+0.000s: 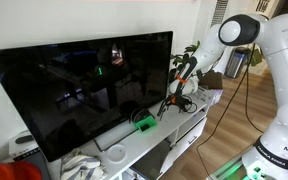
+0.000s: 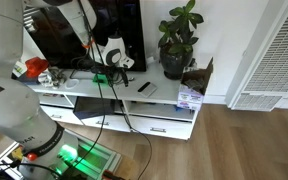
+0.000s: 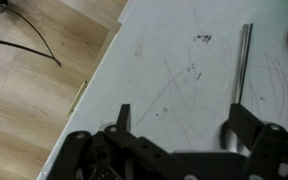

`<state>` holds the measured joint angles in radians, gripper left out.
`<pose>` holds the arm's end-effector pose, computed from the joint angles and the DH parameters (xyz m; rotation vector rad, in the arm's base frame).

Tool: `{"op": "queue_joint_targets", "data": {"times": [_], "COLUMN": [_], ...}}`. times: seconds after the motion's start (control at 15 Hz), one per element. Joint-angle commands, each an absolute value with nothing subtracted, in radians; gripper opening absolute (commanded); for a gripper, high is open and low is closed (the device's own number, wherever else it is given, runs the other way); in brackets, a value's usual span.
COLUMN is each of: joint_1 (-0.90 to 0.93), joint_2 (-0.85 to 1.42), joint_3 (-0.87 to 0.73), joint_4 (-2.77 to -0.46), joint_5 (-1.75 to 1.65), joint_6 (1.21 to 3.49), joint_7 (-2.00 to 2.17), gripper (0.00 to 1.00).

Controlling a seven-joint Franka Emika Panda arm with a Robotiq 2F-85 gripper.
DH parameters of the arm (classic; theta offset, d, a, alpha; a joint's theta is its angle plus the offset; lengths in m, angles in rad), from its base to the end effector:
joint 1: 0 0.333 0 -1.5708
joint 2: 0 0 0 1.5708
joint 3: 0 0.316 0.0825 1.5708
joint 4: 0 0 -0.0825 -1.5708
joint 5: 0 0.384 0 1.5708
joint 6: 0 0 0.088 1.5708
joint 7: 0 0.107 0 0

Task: Pick up the silver spoon from the tv stand and put it in the black glasses case

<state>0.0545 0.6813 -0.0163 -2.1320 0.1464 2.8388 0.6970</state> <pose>0.5551 0.0131 0.0848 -2.8581 1.1987 -0.0182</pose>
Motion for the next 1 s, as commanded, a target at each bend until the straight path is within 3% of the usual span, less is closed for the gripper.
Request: {"op": "queue_joint_targets", "data": {"times": [0.0,0.47,0.93], "joint_1": [0.079,0.043,0.03], "joint_2": [0.682,0.795,0.87], "joint_3": [-0.037,0.029,0.027], "joint_4": [-2.129,-1.96,-1.785], "joint_5": [0.187,0.217,0.208], "joint_6": [2.834,2.815,2.657], "joint_7": [0.668,0.545,0.393], "gripper": [1.0,1.0,1.0]}}
